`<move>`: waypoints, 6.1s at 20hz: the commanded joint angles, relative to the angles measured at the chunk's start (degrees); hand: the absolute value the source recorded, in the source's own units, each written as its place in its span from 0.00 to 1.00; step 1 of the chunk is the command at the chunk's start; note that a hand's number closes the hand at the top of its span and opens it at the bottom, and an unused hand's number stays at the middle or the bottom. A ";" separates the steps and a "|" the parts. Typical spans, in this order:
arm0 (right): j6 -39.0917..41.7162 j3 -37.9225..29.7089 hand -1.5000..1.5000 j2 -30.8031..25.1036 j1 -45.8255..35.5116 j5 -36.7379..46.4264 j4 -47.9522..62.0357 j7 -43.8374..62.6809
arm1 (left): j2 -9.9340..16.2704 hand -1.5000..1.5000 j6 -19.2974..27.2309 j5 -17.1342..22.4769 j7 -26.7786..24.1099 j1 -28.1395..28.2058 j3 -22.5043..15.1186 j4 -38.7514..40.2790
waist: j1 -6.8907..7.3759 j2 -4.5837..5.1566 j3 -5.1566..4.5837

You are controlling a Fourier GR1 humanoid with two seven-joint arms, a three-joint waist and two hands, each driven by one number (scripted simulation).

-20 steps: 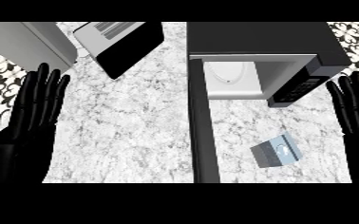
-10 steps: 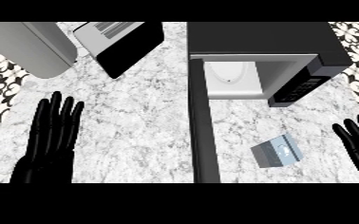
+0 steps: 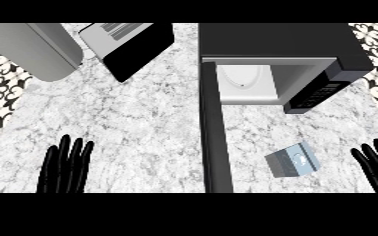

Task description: Pick up the milk, place it into the microwave and close the microwave

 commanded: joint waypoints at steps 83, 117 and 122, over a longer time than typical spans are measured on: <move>-27.86 -13.17 1.00 3.63 -49.51 22.43 101.38 -63.39 | 13.50 0.00 -3.06 9.57 -25.63 17.19 -4.03 4.94 | 1.25 0.50 0.13; -21.81 10.73 1.00 10.27 -14.16 9.32 31.68 -28.40 | 16.10 0.00 -1.13 9.91 -29.00 22.75 -7.51 2.58 | -0.01 0.04 -0.05; -26.69 10.09 1.00 10.32 -18.87 15.74 33.89 -26.82 | 15.96 0.00 -0.65 8.99 -30.35 23.56 -9.14 2.68 | 0.51 0.11 -0.01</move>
